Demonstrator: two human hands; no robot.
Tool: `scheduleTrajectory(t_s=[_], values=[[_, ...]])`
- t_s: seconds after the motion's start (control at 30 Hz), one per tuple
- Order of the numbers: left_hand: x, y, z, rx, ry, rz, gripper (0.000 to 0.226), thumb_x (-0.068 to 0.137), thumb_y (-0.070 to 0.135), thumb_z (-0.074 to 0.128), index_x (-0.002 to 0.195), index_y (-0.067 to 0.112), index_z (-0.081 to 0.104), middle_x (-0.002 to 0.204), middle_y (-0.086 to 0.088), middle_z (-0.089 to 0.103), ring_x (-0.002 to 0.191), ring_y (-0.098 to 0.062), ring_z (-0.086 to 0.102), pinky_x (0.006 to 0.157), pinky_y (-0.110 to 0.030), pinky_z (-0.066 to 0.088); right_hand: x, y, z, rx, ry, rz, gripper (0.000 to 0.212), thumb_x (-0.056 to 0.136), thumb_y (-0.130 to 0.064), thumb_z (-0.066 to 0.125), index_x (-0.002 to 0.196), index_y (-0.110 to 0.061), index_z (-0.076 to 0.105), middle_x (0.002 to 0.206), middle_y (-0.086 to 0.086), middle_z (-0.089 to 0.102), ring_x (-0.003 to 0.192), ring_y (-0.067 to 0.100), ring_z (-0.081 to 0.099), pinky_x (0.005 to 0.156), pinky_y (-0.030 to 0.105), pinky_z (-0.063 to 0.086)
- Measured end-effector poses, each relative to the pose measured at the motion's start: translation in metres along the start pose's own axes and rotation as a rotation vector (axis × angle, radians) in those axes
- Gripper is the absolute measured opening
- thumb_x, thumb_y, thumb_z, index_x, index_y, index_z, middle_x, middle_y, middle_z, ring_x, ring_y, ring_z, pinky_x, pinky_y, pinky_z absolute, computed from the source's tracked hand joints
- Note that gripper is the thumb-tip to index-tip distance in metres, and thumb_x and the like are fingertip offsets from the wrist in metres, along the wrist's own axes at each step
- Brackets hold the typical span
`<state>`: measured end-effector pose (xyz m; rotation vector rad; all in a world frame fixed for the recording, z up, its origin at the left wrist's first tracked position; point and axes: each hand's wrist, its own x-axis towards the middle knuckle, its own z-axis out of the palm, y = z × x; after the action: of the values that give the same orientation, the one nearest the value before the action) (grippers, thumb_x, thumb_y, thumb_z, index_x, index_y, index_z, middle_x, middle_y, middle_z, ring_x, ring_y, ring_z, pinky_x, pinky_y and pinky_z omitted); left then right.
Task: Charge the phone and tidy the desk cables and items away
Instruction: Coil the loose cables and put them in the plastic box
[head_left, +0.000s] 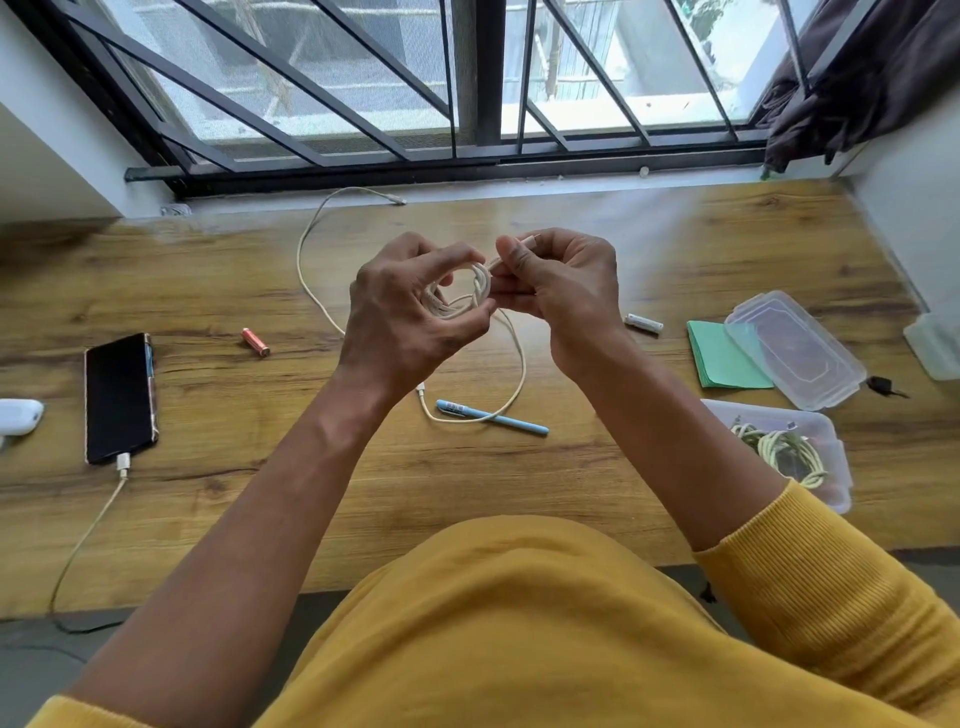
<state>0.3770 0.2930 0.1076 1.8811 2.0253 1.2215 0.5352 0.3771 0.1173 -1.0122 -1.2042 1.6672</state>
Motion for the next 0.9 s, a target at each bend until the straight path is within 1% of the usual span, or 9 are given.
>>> scheduleTrajectory(t_s=[0.13, 0.3, 0.43, 0.47, 0.57, 0.63, 0.7, 0.77, 0.9], values=[[0.001, -0.004, -0.003, 0.006, 0.024, -0.028, 0.037, 0.084, 0.043, 0.086, 0.117, 0.027, 0.080, 0.096, 0.003, 0.067, 0.084, -0.007, 0.064, 0.066, -0.020, 0.051, 0.001, 0.000, 0.004, -0.005, 0.075, -0.017, 0.018, 0.095, -0.007, 0.076, 0.080, -0.001, 0.068, 0.074, 0.015, 0.072, 0.065, 0.024, 0.071, 0.064, 0.038, 0.065], [-0.005, -0.009, 0.000, -0.007, 0.042, -0.094, 0.039, 0.083, 0.040, 0.088, 0.118, 0.026, 0.080, 0.097, 0.005, 0.067, 0.085, 0.002, 0.061, 0.068, -0.016, 0.049, 0.000, 0.005, 0.006, 0.042, 0.082, 0.047, 0.019, 0.094, -0.009, 0.077, 0.080, -0.001, 0.067, 0.076, 0.015, 0.072, 0.069, 0.025, 0.071, 0.065, 0.035, 0.064], [-0.006, -0.008, 0.006, -0.086, 0.017, -0.120, 0.054, 0.082, 0.037, 0.091, 0.132, 0.026, 0.074, 0.110, 0.003, 0.066, 0.096, 0.005, 0.061, 0.078, -0.010, 0.049, 0.002, 0.007, 0.002, 0.164, -0.022, 0.152, 0.015, 0.098, -0.011, 0.073, 0.090, -0.001, 0.067, 0.085, 0.015, 0.072, 0.080, 0.026, 0.072, 0.073, 0.035, 0.064], [-0.005, -0.007, 0.008, -0.113, 0.013, -0.124, 0.058, 0.081, 0.037, 0.092, 0.135, 0.027, 0.072, 0.113, 0.002, 0.066, 0.100, 0.003, 0.062, 0.083, -0.012, 0.051, 0.001, 0.008, 0.002, 0.219, -0.058, 0.186, 0.013, 0.099, -0.012, 0.072, 0.092, -0.002, 0.067, 0.087, 0.014, 0.072, 0.082, 0.025, 0.072, 0.074, 0.033, 0.063], [-0.005, -0.007, 0.014, -0.186, 0.001, -0.146, 0.067, 0.078, 0.039, 0.093, 0.140, 0.032, 0.068, 0.121, 0.004, 0.067, 0.109, -0.008, 0.065, 0.090, -0.037, 0.062, -0.001, 0.011, 0.001, 0.308, -0.139, 0.260, 0.009, 0.101, -0.012, 0.070, 0.106, -0.005, 0.070, 0.100, 0.014, 0.071, 0.096, 0.026, 0.068, 0.079, 0.030, 0.058], [-0.005, -0.007, 0.016, -0.196, -0.025, -0.154, 0.071, 0.078, 0.039, 0.093, 0.142, 0.031, 0.065, 0.126, 0.006, 0.066, 0.110, -0.010, 0.066, 0.089, -0.044, 0.063, -0.004, 0.015, -0.002, 0.289, -0.182, 0.282, 0.025, 0.100, -0.013, 0.070, 0.123, -0.002, 0.070, 0.111, 0.016, 0.069, 0.103, 0.027, 0.066, 0.086, 0.033, 0.056], [-0.006, -0.008, 0.015, -0.200, -0.056, -0.157, 0.076, 0.077, 0.043, 0.093, 0.146, 0.030, 0.062, 0.131, 0.007, 0.067, 0.113, -0.009, 0.066, 0.090, -0.044, 0.063, -0.007, 0.018, -0.004, 0.263, -0.200, 0.287, 0.031, 0.099, -0.013, 0.071, 0.128, -0.002, 0.069, 0.111, 0.014, 0.071, 0.101, 0.024, 0.068, 0.084, 0.031, 0.056], [-0.007, -0.007, 0.012, -0.258, -0.087, -0.205, 0.079, 0.076, 0.045, 0.091, 0.148, 0.031, 0.060, 0.134, 0.008, 0.067, 0.114, -0.009, 0.067, 0.089, -0.042, 0.064, -0.008, 0.018, -0.005, 0.237, -0.190, 0.266, 0.029, 0.098, -0.012, 0.072, 0.126, -0.004, 0.070, 0.105, 0.010, 0.074, 0.095, 0.020, 0.070, 0.080, 0.030, 0.056], [-0.009, -0.001, 0.009, -0.382, -0.111, -0.280, 0.072, 0.082, 0.042, 0.086, 0.148, 0.026, 0.061, 0.134, 0.009, 0.068, 0.111, -0.009, 0.071, 0.088, -0.038, 0.065, -0.012, 0.016, -0.001, 0.206, -0.170, 0.192, 0.034, 0.093, -0.005, 0.077, 0.125, 0.000, 0.068, 0.099, 0.008, 0.076, 0.091, 0.022, 0.075, 0.084, 0.035, 0.059]])
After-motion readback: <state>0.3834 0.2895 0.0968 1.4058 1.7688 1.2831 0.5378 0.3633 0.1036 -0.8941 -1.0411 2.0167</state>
